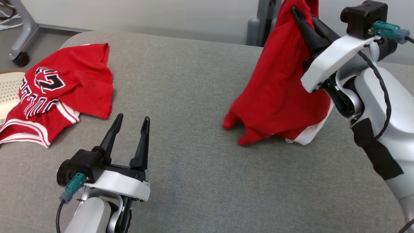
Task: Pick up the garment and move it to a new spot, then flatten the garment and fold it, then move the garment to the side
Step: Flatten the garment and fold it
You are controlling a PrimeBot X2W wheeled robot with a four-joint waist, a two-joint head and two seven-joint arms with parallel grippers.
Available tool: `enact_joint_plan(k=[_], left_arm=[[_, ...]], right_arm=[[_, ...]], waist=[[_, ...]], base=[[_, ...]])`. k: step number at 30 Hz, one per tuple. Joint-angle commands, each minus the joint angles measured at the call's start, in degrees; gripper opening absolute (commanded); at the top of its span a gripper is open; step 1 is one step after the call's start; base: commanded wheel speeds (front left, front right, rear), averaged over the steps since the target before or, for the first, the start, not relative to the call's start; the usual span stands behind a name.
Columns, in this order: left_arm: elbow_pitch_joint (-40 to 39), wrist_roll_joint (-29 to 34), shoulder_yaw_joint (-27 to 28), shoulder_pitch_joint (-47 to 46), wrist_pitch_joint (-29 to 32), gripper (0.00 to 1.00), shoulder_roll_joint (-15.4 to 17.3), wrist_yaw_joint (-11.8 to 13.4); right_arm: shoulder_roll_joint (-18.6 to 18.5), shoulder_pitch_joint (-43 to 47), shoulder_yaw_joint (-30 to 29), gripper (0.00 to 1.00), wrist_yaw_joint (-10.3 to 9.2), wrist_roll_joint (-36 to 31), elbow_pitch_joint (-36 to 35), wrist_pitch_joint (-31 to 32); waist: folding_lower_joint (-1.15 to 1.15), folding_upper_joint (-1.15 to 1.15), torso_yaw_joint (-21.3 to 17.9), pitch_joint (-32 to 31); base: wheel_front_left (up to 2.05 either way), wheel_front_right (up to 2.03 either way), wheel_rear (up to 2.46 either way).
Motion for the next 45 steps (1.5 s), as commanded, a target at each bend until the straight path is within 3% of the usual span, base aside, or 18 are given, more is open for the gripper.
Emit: enact_joint_plan(k=[1, 7, 15, 21, 30, 32, 33, 34, 39, 45], left_arm=[[-0.10, 0.42, 0.70, 0.16, -0.19, 1.00, 0.03, -0.22], [-0.39, 0.94, 1.43, 1.07, -0.18, 1.00, -0.09, -0.53], [-0.89, 1.28, 2.52, 0.77, -0.18, 1.00, 1.16, -0.05], [-1.07, 0.99, 2.37, 1.67, 0.91, 1.00, 1.86, 0.46], [-1.52, 0.13, 2.68, 4.04, 2.04, 1.00, 2.47, 1.65], [-1.86, 0.08, 2.87, 4.54, 2.36, 1.00, 2.72, 2.11], [-1.99, -0.02, 2.82, 4.74, 2.50, 1.00, 2.75, 2.23], [-2.21, -0.11, 2.79, 4.86, 2.65, 1.00, 2.77, 2.36], [-2.91, -0.34, 2.94, 5.88, 2.98, 1.00, 3.06, 2.86], [-3.78, -0.50, 3.38, 6.90, 3.27, 1.00, 3.58, 3.78]], right_arm=[[0.16, 1.52, 0.22, 0.00, 0.01, 0.68, -0.83, -1.35], [-1.89, 10.63, 1.12, 0.00, 0.01, 1.03, -6.33, -3.51], [-4.22, 32.77, -2.85, 0.00, 0.01, -0.53, -14.36, -4.92], [-2.50, 46.99, -9.53, 0.00, 0.01, -1.36, -17.29, -3.52], [1.47, 56.25, -18.35, 0.00, 0.02, -2.90, -17.00, -1.92], [2.60, 57.06, -19.97, 0.35, 0.02, -2.80, -16.65, -1.53], [2.85, 57.45, -20.33, 0.86, 0.02, -3.32, -16.45, -1.17], [3.30, 57.72, -20.99, 1.00, 0.02, -3.38, -16.55, -1.22], [4.74, 58.56, -25.51, 1.00, 0.02, -4.71, -17.80, -2.55], [4.62, 58.76, -32.83, 1.00, 0.02, -8.88, -24.00, -3.92]], waist=[[0.00, 0.00, -1.09, -0.50], [0.00, 0.00, -3.81, -0.58], [0.00, 0.00, -8.76, -0.20], [0.00, 0.00, -11.49, -1.19], [0.00, 0.00, -12.65, -3.51], [0.00, 0.00, -12.73, -3.78], [0.00, 0.00, -12.74, -3.89], [0.00, 0.00, -12.73, -3.99], [0.00, 0.00, -12.67, -4.33], [0.00, 0.00, -13.10, -4.91]], base=[[0.00, 0.00, 0.00], [0.00, 0.00, 0.00], [0.00, 0.00, 0.00], [0.00, 0.00, 0.00], [0.00, 0.00, 0.00], [0.00, 0.00, 0.00], [0.00, 0.00, 0.00], [0.00, 0.00, 0.00], [0.00, 0.00, 0.00], [0.00, 0.00, 0.00]])
